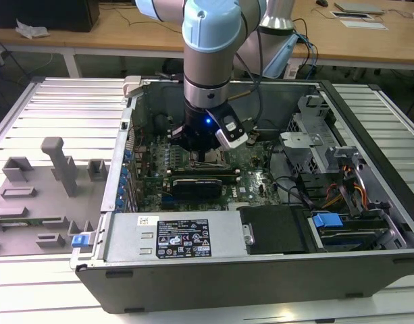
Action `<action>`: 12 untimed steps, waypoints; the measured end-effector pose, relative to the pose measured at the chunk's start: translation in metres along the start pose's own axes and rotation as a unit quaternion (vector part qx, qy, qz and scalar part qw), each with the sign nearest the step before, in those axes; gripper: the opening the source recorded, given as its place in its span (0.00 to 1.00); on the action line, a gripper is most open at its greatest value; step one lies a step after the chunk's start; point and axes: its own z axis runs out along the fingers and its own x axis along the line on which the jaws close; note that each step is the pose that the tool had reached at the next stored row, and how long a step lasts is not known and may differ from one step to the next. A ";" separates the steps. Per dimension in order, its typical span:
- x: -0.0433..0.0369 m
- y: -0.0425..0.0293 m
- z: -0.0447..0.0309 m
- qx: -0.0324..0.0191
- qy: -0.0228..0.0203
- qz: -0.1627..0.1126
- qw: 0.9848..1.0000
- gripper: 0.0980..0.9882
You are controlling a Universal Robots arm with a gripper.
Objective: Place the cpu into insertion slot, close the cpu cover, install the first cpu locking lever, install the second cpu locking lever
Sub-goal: 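Close the cpu cover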
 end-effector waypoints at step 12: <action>-0.0019 0.0026 0.0008 -0.015 -0.002 -0.005 1.000 0.01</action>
